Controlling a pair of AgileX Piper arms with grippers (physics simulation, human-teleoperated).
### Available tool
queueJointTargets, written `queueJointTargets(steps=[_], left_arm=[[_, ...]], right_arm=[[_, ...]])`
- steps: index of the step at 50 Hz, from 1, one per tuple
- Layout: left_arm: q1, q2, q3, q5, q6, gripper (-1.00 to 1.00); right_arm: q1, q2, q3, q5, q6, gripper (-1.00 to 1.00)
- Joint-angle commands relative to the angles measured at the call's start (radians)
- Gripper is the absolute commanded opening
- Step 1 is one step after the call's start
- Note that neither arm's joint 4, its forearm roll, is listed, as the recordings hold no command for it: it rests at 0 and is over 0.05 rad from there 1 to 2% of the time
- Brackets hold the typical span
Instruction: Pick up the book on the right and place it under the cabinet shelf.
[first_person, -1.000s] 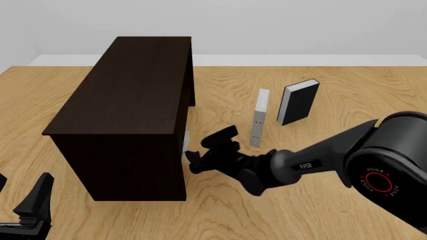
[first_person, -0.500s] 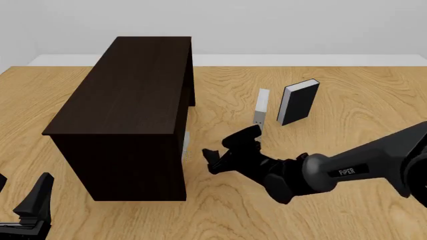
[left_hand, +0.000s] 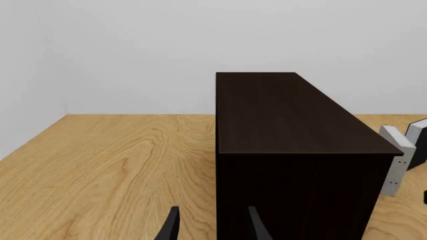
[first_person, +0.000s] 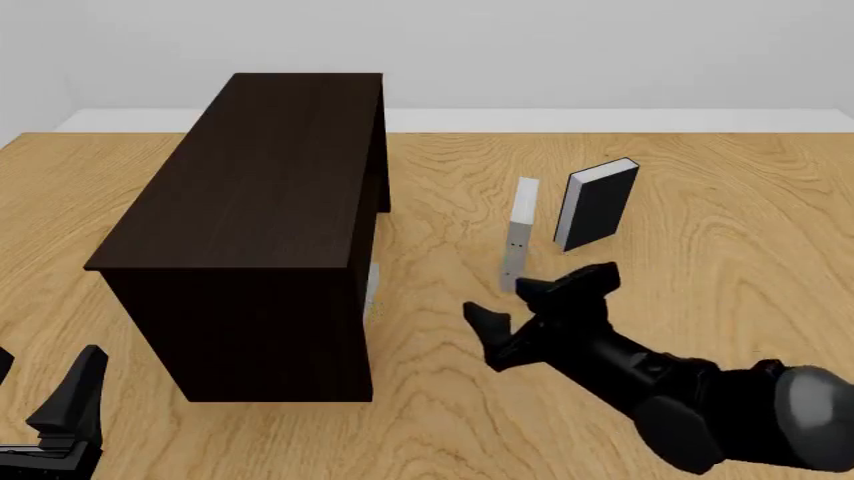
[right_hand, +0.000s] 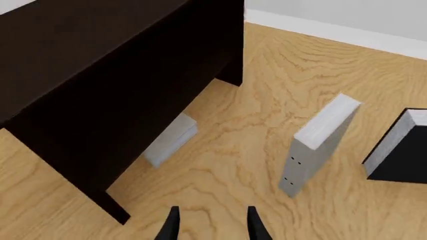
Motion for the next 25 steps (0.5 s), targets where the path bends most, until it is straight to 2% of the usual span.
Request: queueJointTargets(steps=[1,7,15,22,25], left_arm=[[0.000,0.000,0.000,0.000,0.000,1.00],[0.000,0.000,0.000,0.000,0.000,1.00],[0.000,0.000,0.000,0.000,0.000,1.00],[0.000,0.000,0.000,0.000,0.000,1.00],[0.000,0.000,0.000,0.000,0.000,1.00]], right_arm=[[-0.030,-0.211,0.141,0.029,0.006,1.00],[-0.067,-0.398,0.212,0.120,-0.015,1.00],[-0.134,-0.715,0.290,0.324,-0.035,1.00],[-0.190,-1.035,0.315,0.595,-0.042,1.00],[-0.223,-1.199,0.308,0.753,-0.042,1.00]])
